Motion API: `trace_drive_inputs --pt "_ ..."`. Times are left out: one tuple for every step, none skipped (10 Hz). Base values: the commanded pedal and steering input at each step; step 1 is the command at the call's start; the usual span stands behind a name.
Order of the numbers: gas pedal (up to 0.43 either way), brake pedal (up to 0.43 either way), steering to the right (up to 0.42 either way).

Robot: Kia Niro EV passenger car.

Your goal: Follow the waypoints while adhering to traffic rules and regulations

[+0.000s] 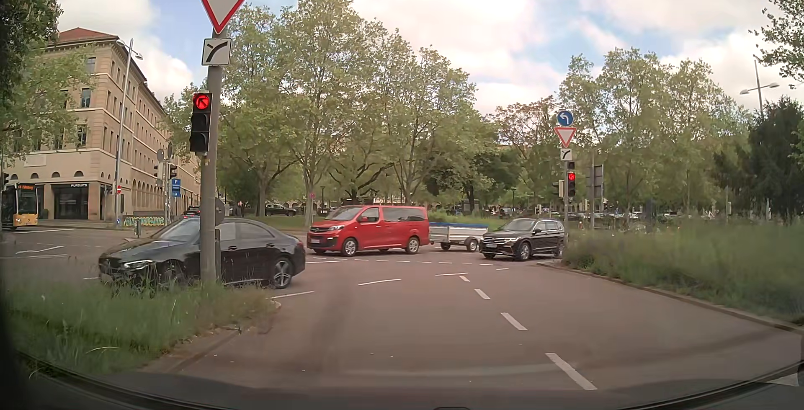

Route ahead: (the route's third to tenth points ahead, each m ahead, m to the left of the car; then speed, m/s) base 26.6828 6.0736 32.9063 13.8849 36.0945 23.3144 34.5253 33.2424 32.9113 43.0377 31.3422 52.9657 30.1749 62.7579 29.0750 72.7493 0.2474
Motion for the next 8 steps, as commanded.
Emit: trace_drive_inputs --pt "0.000 0.244 -0.025" --pt "0.000 0.244 -0.026" --pt "0.000 0.238 -0.026" --pt "0.000 0.232 -0.026" --pt "0.000 0.091 -0.026" --pt "0.000 0.000 -0.028" --pt "0.000 0.079 -0.029" --pt "0.000 0.232 -0.029"
